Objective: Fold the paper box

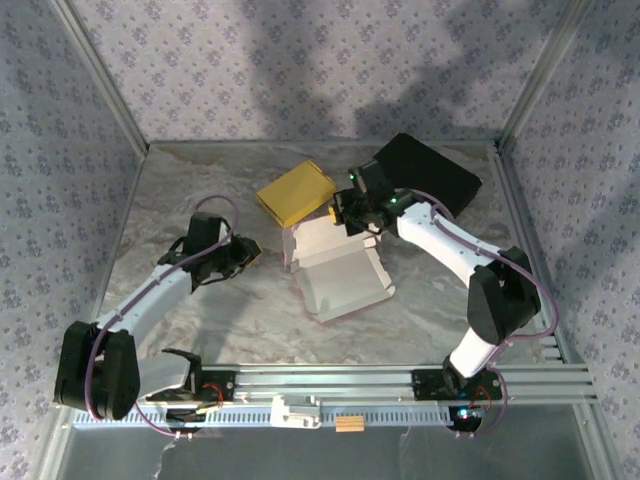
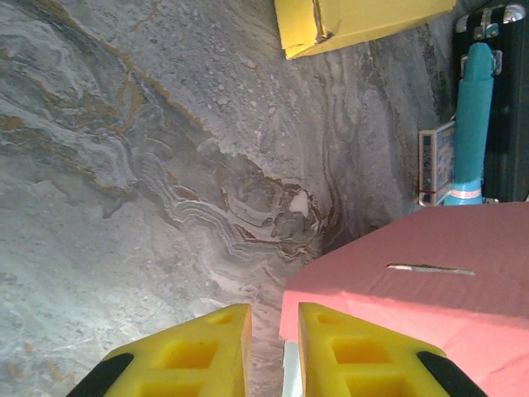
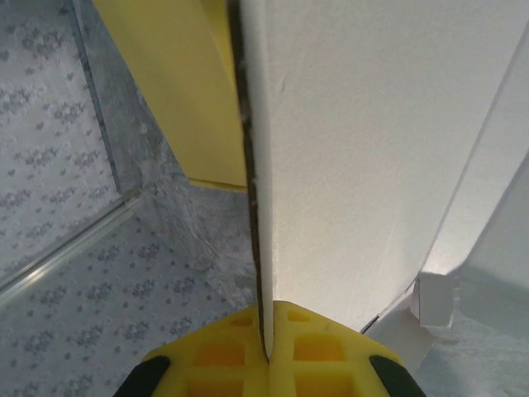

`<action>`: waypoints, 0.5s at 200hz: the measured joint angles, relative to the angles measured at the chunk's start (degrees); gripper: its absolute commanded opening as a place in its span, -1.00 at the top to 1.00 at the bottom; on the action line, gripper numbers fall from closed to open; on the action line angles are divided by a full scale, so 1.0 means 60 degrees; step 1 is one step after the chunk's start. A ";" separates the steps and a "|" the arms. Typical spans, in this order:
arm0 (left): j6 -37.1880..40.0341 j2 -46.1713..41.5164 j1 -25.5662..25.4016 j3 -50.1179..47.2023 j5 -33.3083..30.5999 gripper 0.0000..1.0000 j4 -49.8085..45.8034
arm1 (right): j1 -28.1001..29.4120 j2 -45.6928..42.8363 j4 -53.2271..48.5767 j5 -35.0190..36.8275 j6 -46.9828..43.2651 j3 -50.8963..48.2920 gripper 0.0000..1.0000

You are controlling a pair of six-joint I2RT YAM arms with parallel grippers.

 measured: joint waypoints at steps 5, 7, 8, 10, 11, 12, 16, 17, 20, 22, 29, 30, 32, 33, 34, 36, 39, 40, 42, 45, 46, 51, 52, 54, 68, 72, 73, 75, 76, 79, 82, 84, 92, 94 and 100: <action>0.0084 0.0000 0.0044 0.0000 0.0004 0.54 -0.0044 | 0.0087 -0.0047 0.0288 0.0098 -0.0033 -0.0208 1.00; 0.0113 0.0000 0.0055 0.0000 0.0000 0.54 -0.0055 | 0.0124 -0.0076 0.0430 0.0131 -0.0055 -0.0295 1.00; 0.0124 0.0000 0.0058 0.0000 0.0000 0.54 -0.0066 | 0.0138 -0.0084 0.0477 0.0138 -0.0069 -0.0328 1.00; 0.0157 0.0000 0.0073 0.0000 -0.0011 0.54 -0.0080 | 0.0168 -0.0106 0.0608 0.0175 -0.0102 -0.0423 1.00; 0.0186 0.0000 0.0087 0.0000 -0.0015 0.54 -0.0084 | 0.0178 -0.0113 0.0663 0.0189 -0.0109 -0.0455 1.00; 0.0200 0.0000 0.0091 0.0000 -0.0018 0.54 -0.0087 | 0.0200 -0.0131 0.0747 0.0215 -0.0117 -0.0517 1.00; 0.0266 0.0000 0.0117 0.0000 -0.0033 0.53 -0.0113 | 0.0259 -0.0168 0.0973 0.0280 -0.0178 -0.0681 1.00; 0.0288 0.0000 0.0120 0.0000 -0.0033 0.53 -0.0117 | 0.0270 -0.0171 0.1024 0.0288 -0.0178 -0.0718 1.00; 0.0342 0.0000 0.0153 0.0000 -0.0029 0.53 -0.0131 | 0.0302 -0.0193 0.1217 0.0317 -0.0219 -0.0845 1.00; 0.0368 0.0000 0.0168 0.0000 -0.0033 0.53 -0.0138 | 0.0324 -0.0211 0.1359 0.0339 -0.0255 -0.0940 1.00; 0.0528 0.0000 0.0211 0.0000 -0.0062 0.53 -0.0160 | 0.0375 -0.0248 0.1843 0.0375 -0.0353 -0.1264 1.00; 0.0572 0.0000 0.0222 0.0000 -0.0066 0.53 -0.0171 | 0.0379 -0.0248 0.1891 0.0375 -0.0353 -0.1293 1.00; 0.0616 0.0000 0.0233 0.0000 -0.0066 0.53 -0.0175 | 0.0386 -0.0248 0.2036 0.0379 -0.0382 -0.1388 1.00; 0.0648 -0.0004 0.0237 0.0000 -0.0069 0.53 -0.0182 | 0.0386 -0.0248 0.2080 0.0379 -0.0397 -0.1421 1.00; 0.0659 0.0000 0.0240 0.0000 -0.0069 0.53 -0.0182 | 0.0386 -0.0248 0.2197 0.0379 -0.0430 -0.1486 1.00; 0.0707 0.0000 0.0244 0.0000 -0.0084 0.54 -0.0189 | 0.0390 -0.0248 0.2331 0.0379 -0.0448 -0.1581 1.00; 0.0801 0.0000 0.0255 0.0000 -0.0106 0.54 -0.0200 | 0.0393 -0.0248 0.2546 0.0382 -0.0488 -0.1705 1.00; 0.0820 0.0000 0.0255 0.0000 -0.0109 0.54 -0.0208 | 0.0393 -0.0248 0.2590 0.0382 -0.0499 -0.1738 1.00; 0.0874 0.0000 0.0266 0.0000 -0.0124 0.54 -0.0219 | 0.0393 -0.0248 0.2769 0.0379 -0.0535 -0.1832 1.00; 0.0962 0.0000 0.0284 0.0000 -0.0138 0.55 -0.0226 | 0.0393 -0.0248 0.2980 0.0375 -0.0586 -0.1967 1.00; 0.0987 0.0000 0.0288 0.0000 -0.0142 0.55 -0.0229 | 0.0393 -0.0248 0.3024 0.0375 -0.0597 -0.1996 1.00; 0.1126 0.0000 0.0291 0.0000 -0.0175 0.55 -0.0244 | 0.0393 -0.0244 0.3377 0.0364 -0.0685 -0.2215 1.00; 0.1173 0.0000 0.0291 0.0000 -0.0182 0.55 -0.0251 | 0.0393 -0.0244 0.3490 0.0361 -0.0703 -0.2273 1.00; 0.1235 0.0000 0.0291 0.0000 -0.0197 0.55 -0.0251 | 0.0393 -0.0244 0.3639 0.0346 -0.0743 -0.2357 1.00; 0.1657 0.0000 0.0291 0.0000 -0.0211 0.55 -0.0255 | 0.0375 -0.0160 0.4630 0.0219 -0.1002 -0.2820 1.00; 0.1770 0.0000 0.0291 0.0000 -0.0208 0.55 -0.0248 | 0.0375 -0.0117 0.4921 0.0160 -0.1082 -0.2932 1.00; 0.1814 0.0000 0.0291 0.0000 -0.0211 0.55 -0.0244 | 0.0372 -0.0109 0.4969 0.0146 -0.1096 -0.2951 1.00; 0.1847 0.0000 0.0288 0.0000 -0.0208 0.55 -0.0240 | 0.0364 -0.0091 0.5115 0.0127 -0.1137 -0.3005 1.00; 0.1883 0.0000 0.0288 0.0000 -0.0211 0.55 -0.0237 | 0.0364 -0.0084 0.5158 0.0113 -0.1144 -0.3024 1.00; 0.1978 0.0000 0.0288 0.0000 -0.0208 0.55 -0.0222 | 0.0357 -0.0055 0.5351 0.0066 -0.1202 -0.3096 1.00; 0.2051 0.0000 0.0288 0.0000 -0.0211 0.56 -0.0215 | 0.0357 -0.0029 0.5595 0.0015 -0.1257 -0.3187 1.00; 0.2113 0.0000 0.0288 0.0000 -0.0208 0.55 -0.0204 | 0.0357 -0.0011 0.5730 -0.0015 -0.1290 -0.3246 1.00; 0.2357 0.0000 0.0288 -0.0004 -0.0204 0.55 -0.0153 | 0.0357 0.0051 0.6262 -0.0160 -0.1413 -0.3453 1.00; 0.2419 0.0000 0.0288 -0.0004 -0.0208 0.55 -0.0138 | 0.0357 0.0062 0.6415 -0.0200 -0.1446 -0.3508 1.00; 0.2594 0.0000 0.0288 -0.0004 -0.0204 0.55 -0.0091 | 0.0342 0.0102 0.6776 -0.0302 -0.1523 -0.3650 1.00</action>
